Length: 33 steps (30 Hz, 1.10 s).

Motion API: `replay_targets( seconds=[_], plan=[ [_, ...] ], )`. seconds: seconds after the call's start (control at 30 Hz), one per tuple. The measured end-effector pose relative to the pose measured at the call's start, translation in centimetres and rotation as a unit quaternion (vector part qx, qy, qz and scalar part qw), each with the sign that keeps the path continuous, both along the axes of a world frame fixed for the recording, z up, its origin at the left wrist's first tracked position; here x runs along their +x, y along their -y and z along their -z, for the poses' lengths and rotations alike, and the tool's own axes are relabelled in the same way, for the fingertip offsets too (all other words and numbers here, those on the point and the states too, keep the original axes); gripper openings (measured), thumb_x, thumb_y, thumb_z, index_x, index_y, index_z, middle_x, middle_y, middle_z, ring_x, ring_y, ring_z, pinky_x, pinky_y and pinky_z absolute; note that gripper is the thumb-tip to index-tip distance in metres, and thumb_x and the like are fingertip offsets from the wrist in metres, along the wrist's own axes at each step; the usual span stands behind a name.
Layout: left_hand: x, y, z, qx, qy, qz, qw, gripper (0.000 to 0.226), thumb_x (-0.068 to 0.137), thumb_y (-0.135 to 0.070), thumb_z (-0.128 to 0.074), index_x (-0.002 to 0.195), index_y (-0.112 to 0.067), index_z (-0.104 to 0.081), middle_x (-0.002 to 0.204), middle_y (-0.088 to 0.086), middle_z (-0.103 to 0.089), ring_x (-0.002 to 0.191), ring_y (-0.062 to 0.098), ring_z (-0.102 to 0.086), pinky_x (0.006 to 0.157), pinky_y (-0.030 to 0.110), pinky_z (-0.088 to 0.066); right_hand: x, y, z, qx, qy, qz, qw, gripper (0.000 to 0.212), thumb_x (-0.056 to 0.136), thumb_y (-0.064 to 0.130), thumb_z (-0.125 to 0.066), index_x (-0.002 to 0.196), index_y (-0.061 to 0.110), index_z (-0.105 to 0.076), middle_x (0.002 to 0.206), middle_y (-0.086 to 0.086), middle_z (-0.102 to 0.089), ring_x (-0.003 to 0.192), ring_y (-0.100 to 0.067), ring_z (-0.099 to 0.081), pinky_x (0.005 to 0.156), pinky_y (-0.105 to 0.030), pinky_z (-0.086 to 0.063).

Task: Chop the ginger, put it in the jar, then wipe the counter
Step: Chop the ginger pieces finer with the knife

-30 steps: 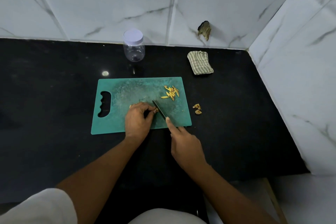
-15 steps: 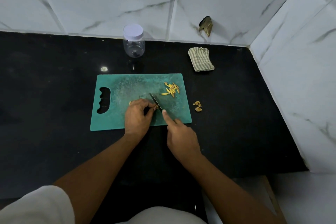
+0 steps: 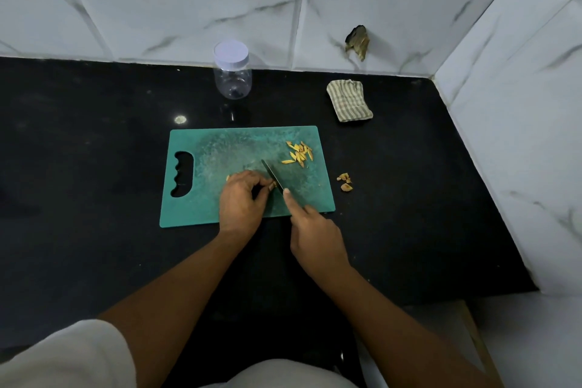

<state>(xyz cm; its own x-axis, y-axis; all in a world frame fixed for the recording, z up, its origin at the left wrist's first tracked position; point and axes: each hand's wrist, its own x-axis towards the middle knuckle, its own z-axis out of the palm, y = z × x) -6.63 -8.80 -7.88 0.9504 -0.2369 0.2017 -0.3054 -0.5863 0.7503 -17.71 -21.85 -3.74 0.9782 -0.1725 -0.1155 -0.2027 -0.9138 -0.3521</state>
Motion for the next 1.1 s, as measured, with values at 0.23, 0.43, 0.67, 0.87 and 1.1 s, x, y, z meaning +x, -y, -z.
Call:
replay_targets(
  seconds=[0.23,0.43,0.67,0.87,1.1],
  plan=[
    [0.1,-0.1,0.3,-0.01,-0.005,0.0,1.0,0.005,0.09,-0.019,-0.077,0.094,-0.019,-0.08,0.094,-0.007,-0.073,0.089,0.015,-0.063,0.084,0.038,-0.053,-3.2,1.2,0.5,0.002,-0.023,-0.007,1.0,0.073,0.103,0.017,-0.046,0.164,0.037,-0.012,0.111,-0.006,-0.059,0.077,-0.03,-0.063,0.065,-0.039,-0.045],
    [0.2,0.0,0.3,0.003,0.0,0.004,1.0,0.005,0.09,-0.017,-0.076,0.094,-0.017,-0.079,0.094,-0.004,-0.073,0.09,0.015,-0.062,0.083,0.038,-0.053,-0.1,0.1,0.1,0.001,-0.009,0.0,1.0,0.071,0.103,0.015,-0.046,0.165,0.033,-0.016,0.11,-0.008,-0.061,0.087,-0.032,-0.064,0.068,-0.039,-0.043],
    [0.0,0.1,0.1,-0.001,-0.008,-0.007,1.0,0.006,0.09,-0.02,-0.077,0.096,-0.019,-0.079,0.096,-0.005,-0.074,0.092,0.015,-0.062,0.082,0.033,-0.051,-3.3,1.2,0.3,0.002,-0.042,-0.006,0.999,0.073,0.104,0.018,-0.045,0.164,0.039,-0.009,0.115,-0.006,-0.058,0.087,-0.031,-0.065,0.072,-0.041,-0.049],
    [0.3,0.0,0.2,0.008,-0.002,0.002,1.0,0.005,0.091,-0.018,-0.076,0.094,-0.017,-0.078,0.094,-0.004,-0.073,0.09,0.016,-0.063,0.083,0.036,-0.052,-1.1,0.6,0.2,0.011,-0.019,-0.006,1.0,0.071,0.104,0.017,-0.046,0.165,0.034,-0.014,0.116,-0.009,-0.061,0.091,-0.034,-0.065,0.072,-0.041,-0.046],
    [0.1,0.0,-0.2,-0.004,-0.017,-0.001,1.0,0.005,0.09,-0.019,-0.077,0.095,-0.02,-0.079,0.094,-0.007,-0.073,0.091,0.013,-0.061,0.085,0.036,-0.052,-2.3,1.2,0.5,0.007,-0.017,-0.01,1.0,0.07,0.103,0.017,-0.047,0.164,0.035,-0.017,0.111,-0.007,-0.061,0.083,-0.031,-0.065,0.068,-0.04,-0.047]
  ],
)
